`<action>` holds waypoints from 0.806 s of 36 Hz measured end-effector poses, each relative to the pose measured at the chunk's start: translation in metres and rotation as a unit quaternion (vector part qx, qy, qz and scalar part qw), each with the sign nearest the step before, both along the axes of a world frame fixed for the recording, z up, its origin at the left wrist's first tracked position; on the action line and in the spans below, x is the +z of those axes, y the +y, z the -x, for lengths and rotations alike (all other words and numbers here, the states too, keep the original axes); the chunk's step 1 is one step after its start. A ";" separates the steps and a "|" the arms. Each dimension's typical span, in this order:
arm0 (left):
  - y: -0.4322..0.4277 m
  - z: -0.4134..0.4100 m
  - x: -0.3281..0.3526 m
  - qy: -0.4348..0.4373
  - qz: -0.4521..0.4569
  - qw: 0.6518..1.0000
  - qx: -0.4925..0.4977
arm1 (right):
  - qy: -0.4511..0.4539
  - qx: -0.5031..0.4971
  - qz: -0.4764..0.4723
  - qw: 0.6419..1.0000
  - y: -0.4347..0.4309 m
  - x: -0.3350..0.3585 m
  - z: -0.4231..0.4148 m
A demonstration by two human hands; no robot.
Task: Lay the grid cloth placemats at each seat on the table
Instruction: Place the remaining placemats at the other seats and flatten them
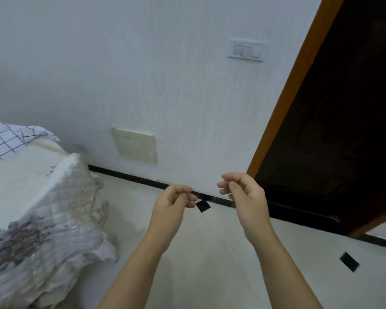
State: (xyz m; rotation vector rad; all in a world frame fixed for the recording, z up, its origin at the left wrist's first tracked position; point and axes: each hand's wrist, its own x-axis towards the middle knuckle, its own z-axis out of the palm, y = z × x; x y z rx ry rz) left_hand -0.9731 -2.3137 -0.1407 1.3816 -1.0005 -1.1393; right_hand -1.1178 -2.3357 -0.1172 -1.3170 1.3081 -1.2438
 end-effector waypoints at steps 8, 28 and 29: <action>-0.106 -0.041 -0.019 0.011 -0.006 0.998 0.056 | -0.006 0.079 -0.012 0.997 -0.122 -0.020 -0.050; -0.363 -0.254 -0.014 0.012 0.020 0.965 0.261 | -0.002 0.281 0.007 0.960 -0.433 -0.012 -0.283; -0.371 -0.262 -0.016 0.010 0.016 0.962 0.272 | -0.003 0.293 0.006 0.956 -0.443 -0.014 -0.294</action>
